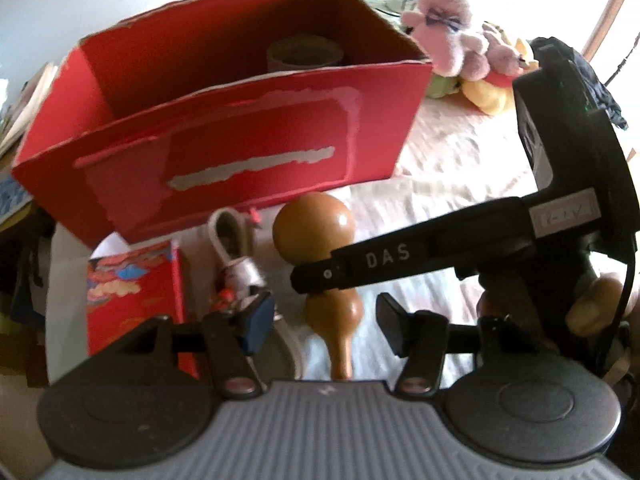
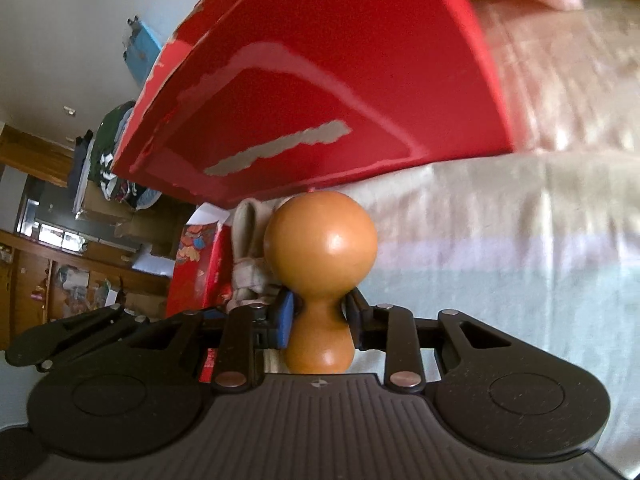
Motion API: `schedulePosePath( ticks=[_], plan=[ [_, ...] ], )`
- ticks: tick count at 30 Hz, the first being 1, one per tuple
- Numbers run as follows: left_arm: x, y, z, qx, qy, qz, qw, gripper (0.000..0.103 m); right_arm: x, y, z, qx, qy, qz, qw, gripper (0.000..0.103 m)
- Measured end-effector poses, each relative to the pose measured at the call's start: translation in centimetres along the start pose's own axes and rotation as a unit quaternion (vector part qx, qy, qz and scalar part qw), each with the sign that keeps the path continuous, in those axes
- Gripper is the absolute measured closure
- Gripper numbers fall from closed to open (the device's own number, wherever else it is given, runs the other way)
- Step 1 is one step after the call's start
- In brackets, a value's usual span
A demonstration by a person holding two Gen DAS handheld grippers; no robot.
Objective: Organize objects
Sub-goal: 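Close the right gripper around the wooden figure's narrow neck, then lift the wooden figure with the right gripper toward the red box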
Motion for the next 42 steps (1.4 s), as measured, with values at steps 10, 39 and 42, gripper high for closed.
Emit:
schedulePosePath(
  ticks=[10, 39, 42],
  plan=[
    [-2.3, -1.5, -3.6, 0.017, 0.032, -0.025, 0.9990, 0.055, -2.2, -1.0, 1.9, -0.011, 0.006, -0.016, 1.000, 0.073],
    [-6.0, -5.4, -1.8, -0.024, 0.078, -0.054, 0.9952, 0.061, -0.9, -1.2, 9.1, -0.116, 0.039, 0.031, 0.992, 0.073],
    [-6.7, -6.8, -0.8, -0.048, 0.088, -0.066, 0.9928, 0.061, -0.1, -1.5, 11.1, -0.139, 0.038, 0.040, 0.989, 0.073]
  ],
)
Point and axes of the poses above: each gripper's, at about its wrist camera, not at the fingertips, and z roughly against the way its jaws point, x to its left, y to its underside, the point moved 2 cm from there along -z, roughly the way its jaws point, and after that the axes turned 8 degrees about -z, right-handed, at the moved point
